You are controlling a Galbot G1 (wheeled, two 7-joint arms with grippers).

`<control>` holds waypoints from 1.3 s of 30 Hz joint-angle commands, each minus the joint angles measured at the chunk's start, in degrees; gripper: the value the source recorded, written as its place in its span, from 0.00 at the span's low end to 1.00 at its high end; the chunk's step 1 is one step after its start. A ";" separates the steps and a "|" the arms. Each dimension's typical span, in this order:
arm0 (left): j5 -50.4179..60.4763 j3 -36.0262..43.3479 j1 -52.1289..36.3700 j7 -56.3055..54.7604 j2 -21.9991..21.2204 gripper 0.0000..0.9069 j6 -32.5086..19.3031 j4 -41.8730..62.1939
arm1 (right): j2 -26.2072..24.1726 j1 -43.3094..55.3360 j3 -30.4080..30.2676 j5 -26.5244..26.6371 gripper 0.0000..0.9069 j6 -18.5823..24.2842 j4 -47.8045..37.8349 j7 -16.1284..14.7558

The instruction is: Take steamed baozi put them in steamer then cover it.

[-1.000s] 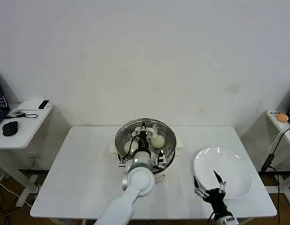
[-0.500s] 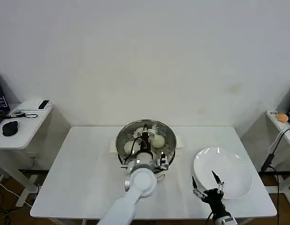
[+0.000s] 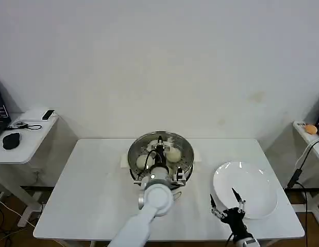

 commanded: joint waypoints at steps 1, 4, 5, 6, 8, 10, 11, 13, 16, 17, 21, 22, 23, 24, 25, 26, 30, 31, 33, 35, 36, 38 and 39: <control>-1.34 0.06 0.09 -1.30 -0.01 1.00 -0.02 -0.15 | 0.03 -0.04 -0.14 -0.05 1.00 -0.01 0.02 -0.01; -1.59 0.08 0.19 -1.42 0.05 1.00 -0.01 -0.60 | -0.03 -0.12 -0.26 -0.11 1.00 0.02 0.03 0.02; -1.65 0.11 0.27 -1.38 0.12 1.00 -0.02 -0.83 | 0.00 -0.14 -0.31 -0.16 1.00 0.01 0.04 0.02; -1.69 0.14 0.31 -1.35 0.22 1.00 -0.02 -1.00 | 0.02 -0.14 -0.34 -0.15 1.00 0.00 0.04 0.03; -1.92 0.26 0.68 -1.28 0.55 1.00 -0.01 -2.15 | 0.03 -0.16 -0.37 -0.21 1.00 0.01 0.04 0.02; -2.14 0.35 1.00 -1.17 1.02 1.00 -0.01 -3.21 | 0.00 -0.20 -0.31 -0.21 1.00 0.01 0.07 0.02; -2.34 0.45 1.22 -1.10 1.35 1.00 0.00 -4.07 | 0.00 -0.21 -0.29 -0.23 1.00 0.00 0.08 0.03; -2.58 0.67 1.85 -0.99 2.25 1.00 -0.01 -5.56 | 0.03 -0.20 -0.30 -0.24 1.00 -0.03 0.12 0.02; -3.12 0.89 3.08 -0.83 3.69 1.00 -0.01 -7.83 | 0.14 -0.23 -0.34 -0.41 1.00 -0.04 0.13 0.04; -3.41 0.90 3.62 -0.79 4.30 1.00 -0.02 -8.77 | 0.18 -0.25 -0.36 -0.45 1.00 -0.03 0.12 0.04; -5.18 0.61 5.83 -0.97 7.11 1.00 -0.05 -12.60 | 0.42 -0.47 -0.51 -0.78 1.00 -0.15 0.21 0.16; -5.80 0.48 6.43 -1.03 8.06 1.00 -0.05 -13.65 | 0.47 -0.51 -0.52 -0.83 1.00 -0.18 0.24 0.24; -6.49 0.35 6.82 -1.10 8.77 1.00 -0.06 -14.39 | 0.49 -0.60 -0.54 -0.91 1.00 -0.25 0.31 0.26; -7.53 -0.09 7.56 -1.28 9.96 1.00 -0.06 -15.71 | 0.51 -0.71 -0.64 -0.92 1.00 -0.26 0.36 0.28; -8.52 -0.30 8.10 -1.39 10.82 1.00 -0.08 -16.66 | 0.58 -0.80 -0.68 -1.06 1.00 -0.24 0.37 0.32; -9.55 -0.48 8.74 -1.44 11.75 1.00 -0.07 -17.47 | 0.63 -0.83 -0.71 -1.14 1.00 -0.25 0.38 0.34; -14.31 -2.68 12.52 -3.19 15.85 1.00 -0.20 -22.59 | 0.76 -1.25 -1.13 -1.40 1.00 -0.39 0.65 0.41; -15.32 -3.40 14.12 -3.88 16.64 1.00 -0.52 -24.48 | 0.70 -1.38 -1.15 -1.39 1.00 -0.42 0.72 0.42; -19.37 -6.83 17.19 -7.25 18.78 1.00 -1.90 -27.76 | 0.39 -1.74 -1.32 -1.24 1.00 -0.53 1.01 0.49; -28.22 -9.83 20.27 -13.31 20.34 1.00 -3.52 -29.95 | -0.44 -2.26 -1.42 -0.60 1.00 -0.68 1.31 0.47; -35.84 -12.04 21.89 -17.88 20.58 1.00 -3.97 -30.79 | -1.04 -2.62 -1.48 -0.21 1.00 -0.77 1.43 0.48; -51.94 -19.81 25.83 -24.95 18.82 1.00 -8.60 -31.46 | -2.85 -3.63 -1.41 1.53 1.00 -0.95 2.34 0.48; -56.84 -23.21 27.85 -26.24 17.80 1.00 -11.18 -31.76 | -3.41 -3.94 -1.33 1.84 1.00 -0.93 2.53 0.48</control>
